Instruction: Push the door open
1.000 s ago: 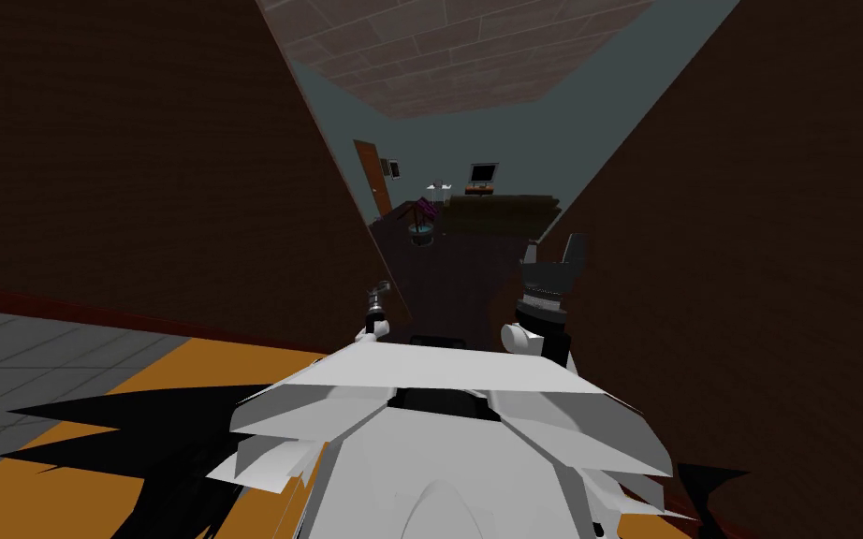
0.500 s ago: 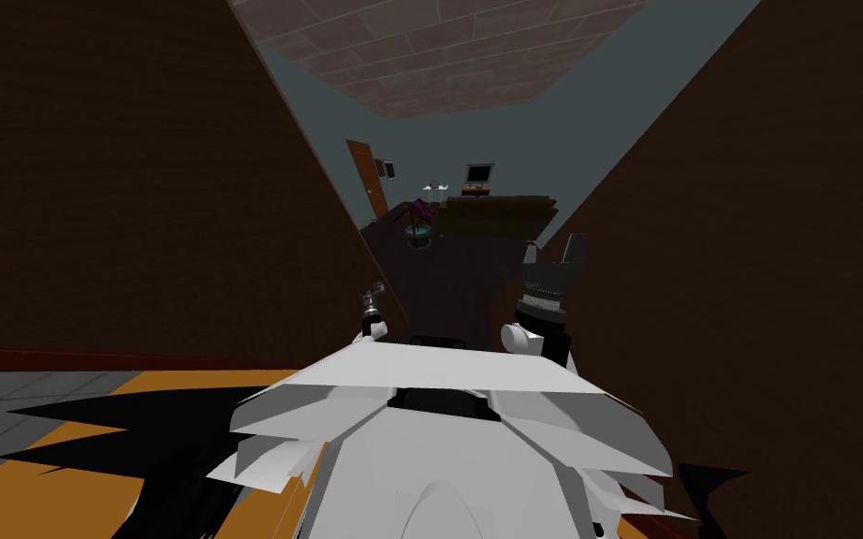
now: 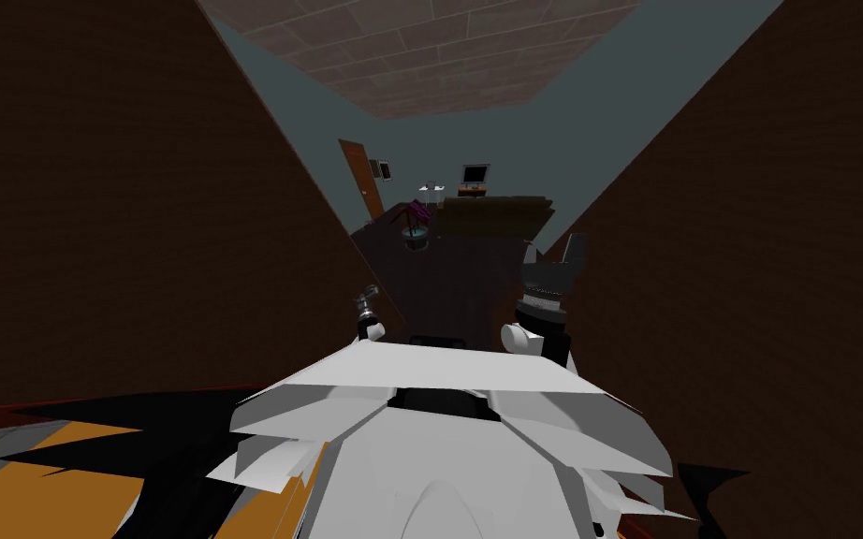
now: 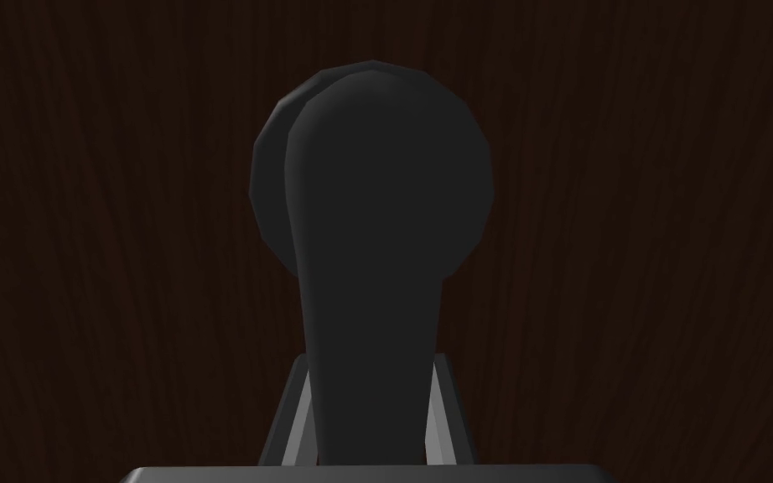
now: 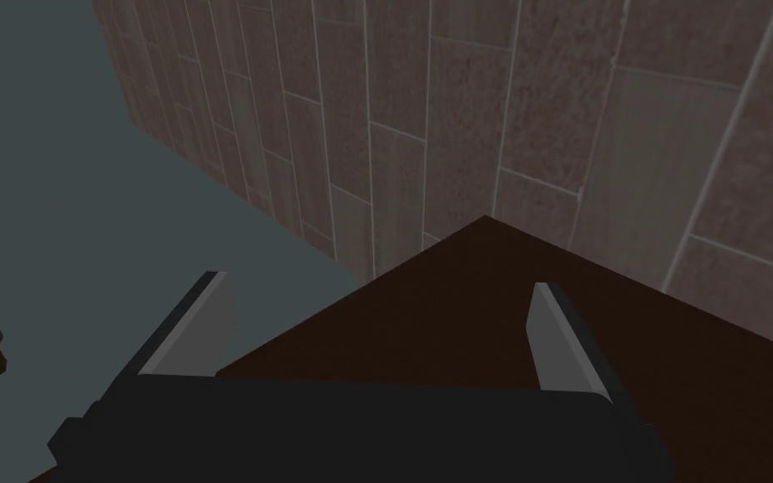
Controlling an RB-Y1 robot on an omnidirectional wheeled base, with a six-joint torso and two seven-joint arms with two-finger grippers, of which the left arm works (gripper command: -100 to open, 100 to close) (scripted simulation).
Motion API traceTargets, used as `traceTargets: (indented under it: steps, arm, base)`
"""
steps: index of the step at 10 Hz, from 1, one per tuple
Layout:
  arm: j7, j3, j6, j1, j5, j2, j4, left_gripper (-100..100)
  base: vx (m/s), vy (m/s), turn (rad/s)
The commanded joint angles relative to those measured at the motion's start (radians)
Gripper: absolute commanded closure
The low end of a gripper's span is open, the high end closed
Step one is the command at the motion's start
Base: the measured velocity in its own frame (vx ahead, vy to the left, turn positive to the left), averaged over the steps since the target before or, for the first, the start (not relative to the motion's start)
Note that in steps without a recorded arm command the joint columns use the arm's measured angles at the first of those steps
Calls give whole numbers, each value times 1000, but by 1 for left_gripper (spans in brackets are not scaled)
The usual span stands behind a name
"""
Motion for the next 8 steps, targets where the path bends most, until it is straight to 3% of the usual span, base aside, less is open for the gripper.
traceTargets:
  steps: [1, 7, 8]
  arm:
    - [-22, 31, -13, -3, 32, 9, 8, 100]
    - [-87, 115, -7, 41, 126, 2, -42, 100]
    - [-87, 115, -7, 41, 126, 2, -42, 100]
  base:
    - [178, 64, -57]
    - [193, 41, -54]
    - [137, 36, -4]
